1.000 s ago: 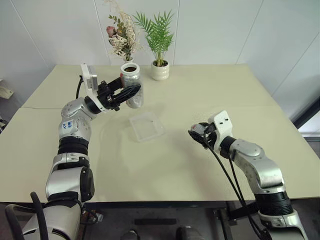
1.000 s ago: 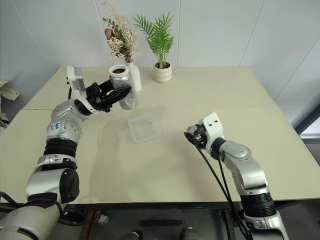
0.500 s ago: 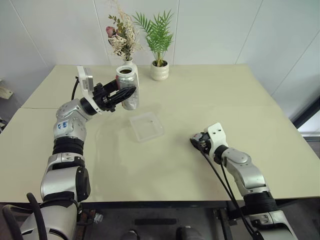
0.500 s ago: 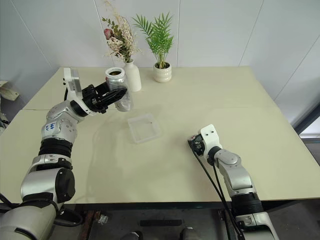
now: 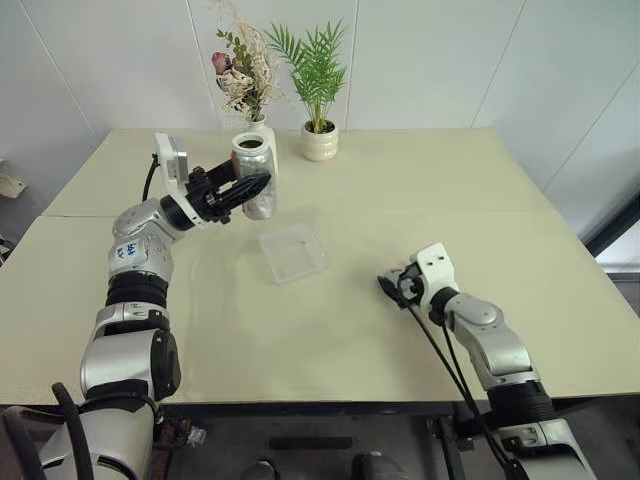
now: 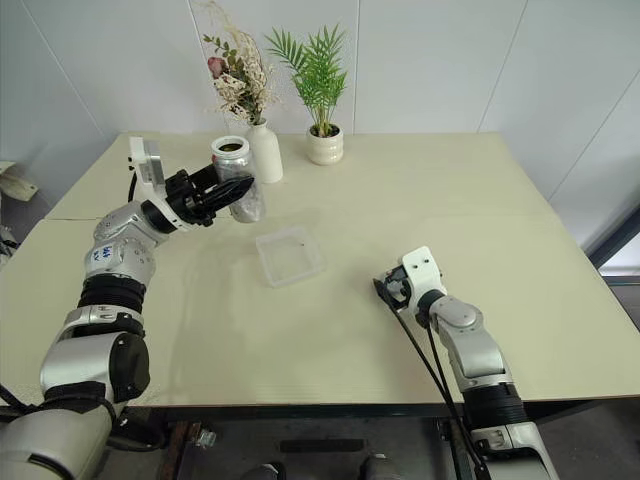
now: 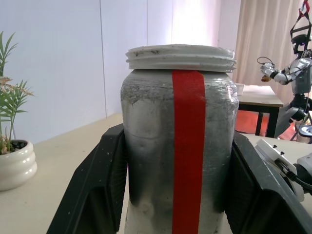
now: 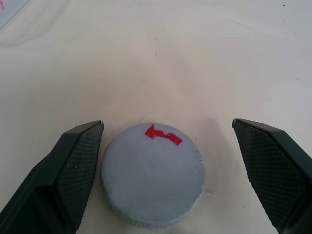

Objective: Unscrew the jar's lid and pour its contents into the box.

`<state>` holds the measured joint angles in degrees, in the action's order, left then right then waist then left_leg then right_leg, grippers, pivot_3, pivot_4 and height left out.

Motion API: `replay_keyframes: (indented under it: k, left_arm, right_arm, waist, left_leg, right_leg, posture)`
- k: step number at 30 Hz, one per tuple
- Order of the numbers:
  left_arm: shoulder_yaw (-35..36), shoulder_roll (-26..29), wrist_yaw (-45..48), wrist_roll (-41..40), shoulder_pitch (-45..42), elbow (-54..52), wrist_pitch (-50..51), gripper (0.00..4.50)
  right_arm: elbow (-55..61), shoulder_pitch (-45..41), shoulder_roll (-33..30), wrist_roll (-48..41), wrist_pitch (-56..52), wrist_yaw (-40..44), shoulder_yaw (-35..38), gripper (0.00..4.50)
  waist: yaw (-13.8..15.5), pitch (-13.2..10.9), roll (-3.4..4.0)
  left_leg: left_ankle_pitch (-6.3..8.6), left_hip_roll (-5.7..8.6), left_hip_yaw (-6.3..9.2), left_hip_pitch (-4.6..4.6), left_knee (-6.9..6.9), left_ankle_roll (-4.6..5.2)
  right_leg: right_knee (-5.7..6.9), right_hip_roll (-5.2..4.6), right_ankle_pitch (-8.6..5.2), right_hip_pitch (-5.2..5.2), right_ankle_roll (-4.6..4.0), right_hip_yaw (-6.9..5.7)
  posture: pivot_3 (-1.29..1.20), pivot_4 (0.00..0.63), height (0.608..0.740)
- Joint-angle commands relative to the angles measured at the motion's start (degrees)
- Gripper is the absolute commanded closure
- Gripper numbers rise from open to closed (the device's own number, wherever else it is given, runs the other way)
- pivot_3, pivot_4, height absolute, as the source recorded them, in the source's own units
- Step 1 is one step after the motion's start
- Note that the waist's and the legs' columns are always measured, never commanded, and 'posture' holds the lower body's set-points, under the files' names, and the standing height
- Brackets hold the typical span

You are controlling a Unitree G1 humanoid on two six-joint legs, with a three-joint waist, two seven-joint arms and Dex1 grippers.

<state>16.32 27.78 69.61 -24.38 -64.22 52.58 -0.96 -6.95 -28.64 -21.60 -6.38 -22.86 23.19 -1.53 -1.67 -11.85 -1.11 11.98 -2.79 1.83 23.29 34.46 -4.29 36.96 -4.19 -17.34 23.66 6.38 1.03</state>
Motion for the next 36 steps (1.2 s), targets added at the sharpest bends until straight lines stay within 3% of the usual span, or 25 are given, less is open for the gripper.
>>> replay_keyframes:
  k: [1, 9, 15, 23, 27, 36]
  left_arm:
    - [0.3, 1.3, 0.3, 0.3, -2.2, 0.3, -1.7, 2.32]
    - [-0.4, 2.1, -3.3, 5.0, -5.6, 7.7, -13.0, 2.32]
    - [-5.5, 3.4, -9.2, 15.2, -8.8, 15.1, -31.2, 2.32]
    - [-10.3, 4.6, -15.3, 24.3, -11.2, 20.0, -40.8, 2.32]
    - [-12.6, 4.5, -18.6, 28.0, -12.3, 21.1, -42.8, 2.32]
    - [-14.9, 3.7, -21.0, 32.1, -14.3, 22.2, -44.9, 2.32]
  right_arm:
    - [5.3, -0.2, -1.4, -0.1, -0.6, 0.6, 1.2, 0.0]
    - [23.8, -1.3, -6.0, -6.7, -12.2, 5.8, 2.3, 0.0]
    - [33.0, -4.3, -7.1, -14.2, -20.1, 7.3, 5.6, 0.0]
    - [32.2, -2.6, -11.5, -19.5, -12.9, 17.0, 8.1, 0.0]
    - [30.7, -2.2, -15.7, -24.5, -9.8, 26.0, 11.4, 0.0]
    - [26.7, -2.9, -18.9, -32.4, -8.1, 32.1, 17.1, 0.0]
  waist:
    - [0.0, 0.0, 0.0]
    - [0.1, 0.0, -0.01]
    - [0.2, -0.1, -0.11]
    - [0.1, -0.1, -0.15]
    - [0.2, -0.2, -0.26]
    - [0.1, -0.2, -0.33]
  left_leg:
    - [0.0, 0.0, 0.0, 0.0, -0.01, 0.0]
    - [0.0, 0.0, 0.0, 0.0, -0.02, 0.0]
    - [0.01, 0.0, -0.02, 0.01, -0.04, 0.01]
    - [0.08, 0.0, -0.1, 0.11, -0.08, 0.12]
    - [0.09, 0.0, -0.14, 0.11, -0.08, 0.14]
    - [0.1, 0.0, -0.2, 0.1, -0.06, 0.15]
  right_leg:
    - [-0.01, 0.0, 0.0, 0.0, 0.0, 0.0]
    - [-0.05, 0.0, 0.0, 0.0, 0.0, -0.01]
    - [-0.08, 0.0, 0.01, 0.0, 0.03, -0.01]
    - [-0.37, -0.01, 0.08, 0.0, 0.14, 0.0]
    - [-0.42, 0.0, 0.1, 0.0, 0.19, 0.03]
    - [-0.45, 0.0, 0.13, -0.01, 0.22, 0.08]
  posture:
    - [0.0, 0.15, 0.74]
    - [0.0, 0.15, 0.74]
    - [0.0, 0.15, 0.74]
    - [0.0, 0.15, 0.74]
    - [0.0, 0.15, 0.74]
    - [0.0, 0.15, 0.74]
